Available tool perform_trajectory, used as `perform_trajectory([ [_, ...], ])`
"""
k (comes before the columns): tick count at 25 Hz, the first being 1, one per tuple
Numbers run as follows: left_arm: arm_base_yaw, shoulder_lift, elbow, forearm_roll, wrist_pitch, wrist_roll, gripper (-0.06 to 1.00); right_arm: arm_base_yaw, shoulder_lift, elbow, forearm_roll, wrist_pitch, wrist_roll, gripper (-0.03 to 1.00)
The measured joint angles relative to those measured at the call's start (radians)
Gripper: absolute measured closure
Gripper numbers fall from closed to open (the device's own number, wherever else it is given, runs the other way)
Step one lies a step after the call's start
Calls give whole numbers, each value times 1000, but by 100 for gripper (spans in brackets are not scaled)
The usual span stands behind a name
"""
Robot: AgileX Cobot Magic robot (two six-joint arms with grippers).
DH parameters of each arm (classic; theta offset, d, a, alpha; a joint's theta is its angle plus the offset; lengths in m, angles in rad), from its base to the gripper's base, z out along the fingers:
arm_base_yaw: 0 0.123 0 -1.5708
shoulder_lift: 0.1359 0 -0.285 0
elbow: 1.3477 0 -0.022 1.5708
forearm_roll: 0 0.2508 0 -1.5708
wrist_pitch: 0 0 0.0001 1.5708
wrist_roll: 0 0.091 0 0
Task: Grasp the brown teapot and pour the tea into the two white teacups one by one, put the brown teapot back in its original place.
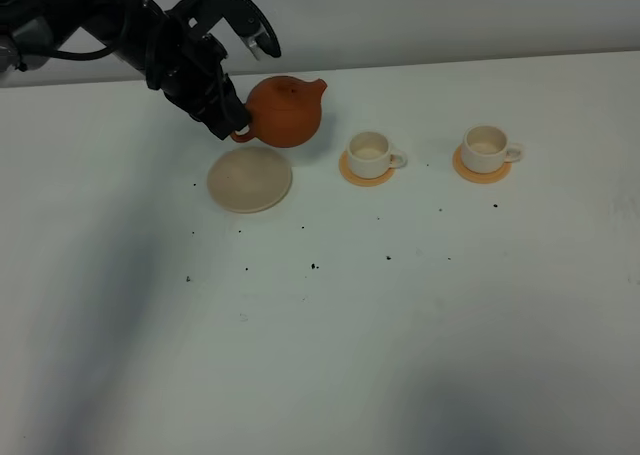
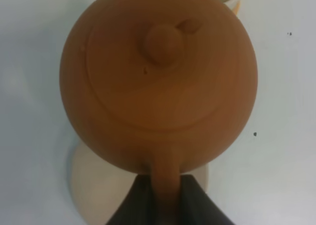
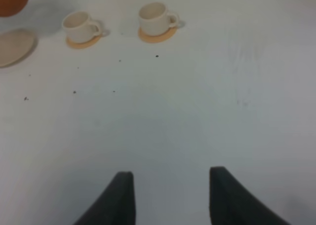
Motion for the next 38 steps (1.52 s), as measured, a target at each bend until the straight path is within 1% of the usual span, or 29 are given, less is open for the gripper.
perform_trajectory([
  [7,-87,0,-24,0,-40,-3,82,0,0,0,0,0,0,60],
  [11,-144,-1,-30,11,-69,-23,82,0,0,0,0,0,0,60],
  [15,-184,-1,-30,11,-108,-43,82,0,0,0,0,0,0,60],
  [20,-216,3,-30,18,-154,-69,82,0,0,0,0,0,0,60],
  [29,-261,47,-31,17,-240,-72,82,0,0,0,0,0,0,60],
  [33,-279,60,-31,17,-307,-72,82,0,0,0,0,0,0,60],
  [35,-286,62,-31,27,-335,-71,82,0,0,0,0,0,0,60],
  [38,-295,65,-31,63,-344,-71,82,0,0,0,0,0,0,60],
])
